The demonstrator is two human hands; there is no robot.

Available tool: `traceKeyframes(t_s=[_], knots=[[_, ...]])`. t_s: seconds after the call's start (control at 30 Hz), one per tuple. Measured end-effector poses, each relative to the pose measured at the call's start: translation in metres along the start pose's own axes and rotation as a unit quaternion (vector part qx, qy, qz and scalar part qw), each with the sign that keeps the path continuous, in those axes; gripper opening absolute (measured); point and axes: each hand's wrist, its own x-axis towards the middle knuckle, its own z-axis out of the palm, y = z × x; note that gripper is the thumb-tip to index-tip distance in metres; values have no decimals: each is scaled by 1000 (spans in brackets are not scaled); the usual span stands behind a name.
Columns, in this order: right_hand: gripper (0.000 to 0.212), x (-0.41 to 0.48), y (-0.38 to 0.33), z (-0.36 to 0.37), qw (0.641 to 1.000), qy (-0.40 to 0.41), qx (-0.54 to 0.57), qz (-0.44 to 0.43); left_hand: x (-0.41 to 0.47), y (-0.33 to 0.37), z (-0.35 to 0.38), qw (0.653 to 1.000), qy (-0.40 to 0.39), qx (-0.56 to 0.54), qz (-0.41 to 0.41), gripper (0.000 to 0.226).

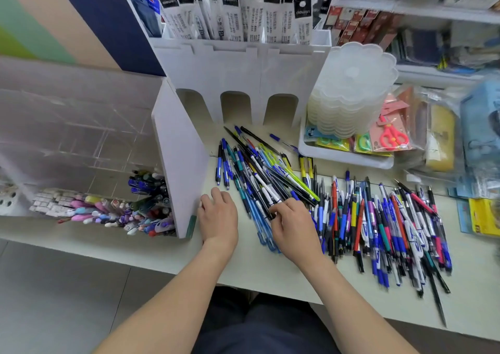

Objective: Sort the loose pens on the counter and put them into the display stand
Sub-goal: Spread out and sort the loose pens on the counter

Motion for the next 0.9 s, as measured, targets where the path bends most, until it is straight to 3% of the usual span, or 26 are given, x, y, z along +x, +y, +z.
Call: traceKeyframes(t_s=[0.23,0.47,0.67,0.83,0.9], knots=[[27,-13,4,1,1000,-4,13,8,-11,2,6,1000,-7,-6,-8,65],[25,-19,3,-10,1000,-12,18,1,-12,-2,6,977,19,-209,-25,72],[28,-14,-11,-24,993,-63,95,30,-17,20,-29,856,42,-508,-90,62],[30,-7,-19,-38,965,-99,217,110,-21,55,-51,760,-45,-636,-126,71],[21,-8,-7,-43,965,-82,217,120,-24,69,-52,745,-92,-651,-108,74]])
